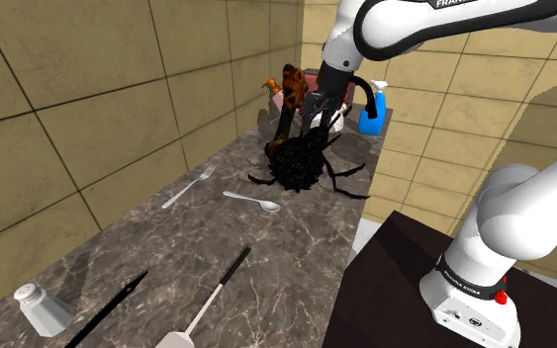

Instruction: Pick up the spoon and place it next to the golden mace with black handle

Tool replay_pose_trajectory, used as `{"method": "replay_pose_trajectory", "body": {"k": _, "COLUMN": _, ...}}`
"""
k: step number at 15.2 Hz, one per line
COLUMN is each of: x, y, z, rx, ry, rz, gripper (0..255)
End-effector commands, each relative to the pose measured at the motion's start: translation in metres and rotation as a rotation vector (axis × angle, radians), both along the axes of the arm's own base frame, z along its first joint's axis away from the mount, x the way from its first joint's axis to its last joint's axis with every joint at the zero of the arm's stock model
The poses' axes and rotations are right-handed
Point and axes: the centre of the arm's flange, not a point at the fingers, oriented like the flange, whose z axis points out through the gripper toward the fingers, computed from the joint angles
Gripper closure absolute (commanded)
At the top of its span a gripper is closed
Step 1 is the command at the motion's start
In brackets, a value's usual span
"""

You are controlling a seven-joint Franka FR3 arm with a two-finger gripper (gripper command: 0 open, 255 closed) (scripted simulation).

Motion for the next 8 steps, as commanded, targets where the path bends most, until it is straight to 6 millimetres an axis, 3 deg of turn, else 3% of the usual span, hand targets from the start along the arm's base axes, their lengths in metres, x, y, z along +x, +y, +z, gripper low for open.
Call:
{"method": "replay_pose_trajectory", "body": {"k": 1, "x": 0.014, "y": 0.015, "z": -0.038, "rx": 0.001, "ry": 0.041, "rz": 0.012, "gripper": 0}}
{"method": "replay_pose_trajectory", "body": {"k": 6, "x": 0.046, "y": 0.052, "z": -0.081, "rx": 0.011, "ry": 0.034, "rz": 0.041, "gripper": 0}}
{"method": "replay_pose_trajectory", "body": {"k": 7, "x": 0.058, "y": 0.047, "z": -0.009, "rx": 0.073, "ry": -0.345, "rz": 0.017, "gripper": 0}}
{"method": "replay_pose_trajectory", "body": {"k": 8, "x": 0.058, "y": 0.047, "z": -0.009, "rx": 0.073, "ry": -0.345, "rz": 0.017, "gripper": 0}}
